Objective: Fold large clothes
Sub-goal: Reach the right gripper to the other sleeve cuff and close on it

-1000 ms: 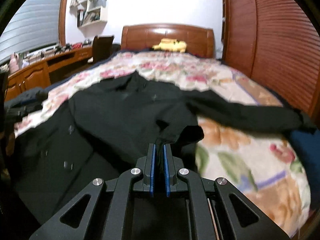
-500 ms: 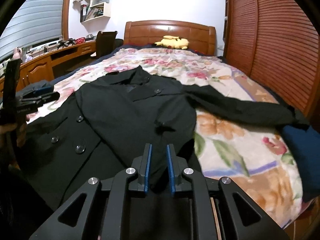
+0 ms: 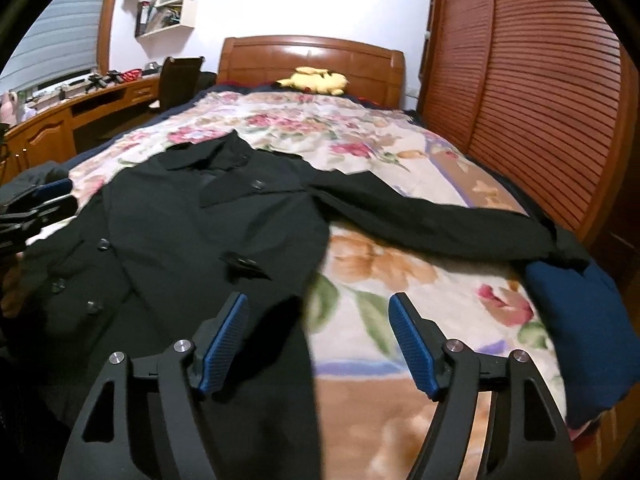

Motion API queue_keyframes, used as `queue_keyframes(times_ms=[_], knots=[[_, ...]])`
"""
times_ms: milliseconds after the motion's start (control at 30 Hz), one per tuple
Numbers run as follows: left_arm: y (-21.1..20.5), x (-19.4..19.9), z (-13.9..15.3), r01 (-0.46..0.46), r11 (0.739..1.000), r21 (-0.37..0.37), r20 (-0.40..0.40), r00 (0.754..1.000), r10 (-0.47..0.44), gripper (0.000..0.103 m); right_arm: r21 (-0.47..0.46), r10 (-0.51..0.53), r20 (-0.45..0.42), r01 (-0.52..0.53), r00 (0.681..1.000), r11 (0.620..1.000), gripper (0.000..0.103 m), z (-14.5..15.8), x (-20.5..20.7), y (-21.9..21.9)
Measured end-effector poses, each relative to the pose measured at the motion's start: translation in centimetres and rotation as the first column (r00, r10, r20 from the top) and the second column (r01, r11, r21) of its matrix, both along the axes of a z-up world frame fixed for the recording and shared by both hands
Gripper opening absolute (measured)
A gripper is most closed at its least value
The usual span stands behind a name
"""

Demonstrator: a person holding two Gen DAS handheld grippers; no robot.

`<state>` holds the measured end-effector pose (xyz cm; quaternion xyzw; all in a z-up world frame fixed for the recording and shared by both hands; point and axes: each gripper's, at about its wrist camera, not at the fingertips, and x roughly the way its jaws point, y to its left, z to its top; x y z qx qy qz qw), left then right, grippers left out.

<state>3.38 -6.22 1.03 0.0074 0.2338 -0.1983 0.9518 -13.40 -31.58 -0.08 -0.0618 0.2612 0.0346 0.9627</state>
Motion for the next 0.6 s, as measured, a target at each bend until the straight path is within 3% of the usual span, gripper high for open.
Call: queue_keyframes(times_ms=[333,600], knots=[[-1.6,0.3,-0.7,-0.002,1.000,0.009,-0.019,1.000,0.002,0.087,-0.014,-0.062,-0.039,0.061,0.997,0.998,0.074,-0.3,2.9,-2.9],[-1.2,0.6,-1.1,-0.021,0.999,0.034,-0.028,0.999,0.022,0.087,-0.054,-0.117,-0.069,0.113,0.991,0.992,0.074,-0.9,7.7,-5.2]])
